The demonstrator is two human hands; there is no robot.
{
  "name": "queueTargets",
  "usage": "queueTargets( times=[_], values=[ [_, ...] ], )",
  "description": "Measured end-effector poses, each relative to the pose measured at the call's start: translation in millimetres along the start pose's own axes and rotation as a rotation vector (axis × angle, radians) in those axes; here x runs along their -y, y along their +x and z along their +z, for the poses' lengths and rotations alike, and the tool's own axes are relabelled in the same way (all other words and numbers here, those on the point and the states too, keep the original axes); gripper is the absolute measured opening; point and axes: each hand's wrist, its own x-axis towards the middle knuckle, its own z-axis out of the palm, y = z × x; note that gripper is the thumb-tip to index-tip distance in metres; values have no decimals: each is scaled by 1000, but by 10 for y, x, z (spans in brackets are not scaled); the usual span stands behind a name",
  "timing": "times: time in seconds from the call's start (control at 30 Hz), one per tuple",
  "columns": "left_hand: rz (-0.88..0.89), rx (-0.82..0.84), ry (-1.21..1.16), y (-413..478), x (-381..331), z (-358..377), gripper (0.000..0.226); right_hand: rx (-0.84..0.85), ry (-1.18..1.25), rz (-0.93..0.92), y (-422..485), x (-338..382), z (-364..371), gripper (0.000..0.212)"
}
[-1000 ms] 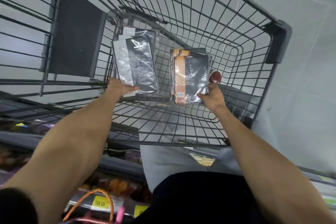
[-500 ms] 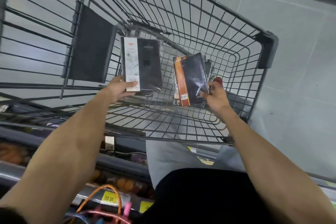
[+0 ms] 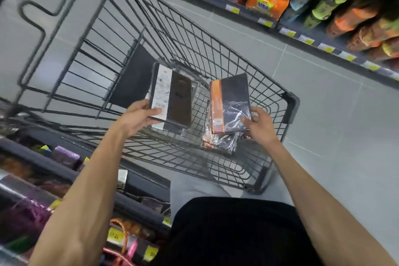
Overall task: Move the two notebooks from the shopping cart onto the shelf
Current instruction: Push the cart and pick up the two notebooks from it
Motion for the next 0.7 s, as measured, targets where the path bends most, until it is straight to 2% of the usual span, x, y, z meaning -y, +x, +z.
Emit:
queueTargets(
  times=[0.07, 0.13, 0.3, 0.47, 0.7],
  values=[
    [49, -38, 8, -220, -13, 39, 38, 39, -9, -7, -68, 120, -76, 24],
    [91, -100, -38, -412, -10, 54, 40, 61, -19, -41, -182, 239, -121, 20],
    [153, -220, -163, -826, 27, 119, 52, 89, 0, -91, -445, 482, -233, 30],
    [235, -226, -248, -1169, -70, 186, 55, 87, 39, -171, -646, 811, -381, 32],
    [342, -198, -299, -1479, -219, 235, 59, -14, 117, -211, -863, 1066, -486, 36]
  ],
)
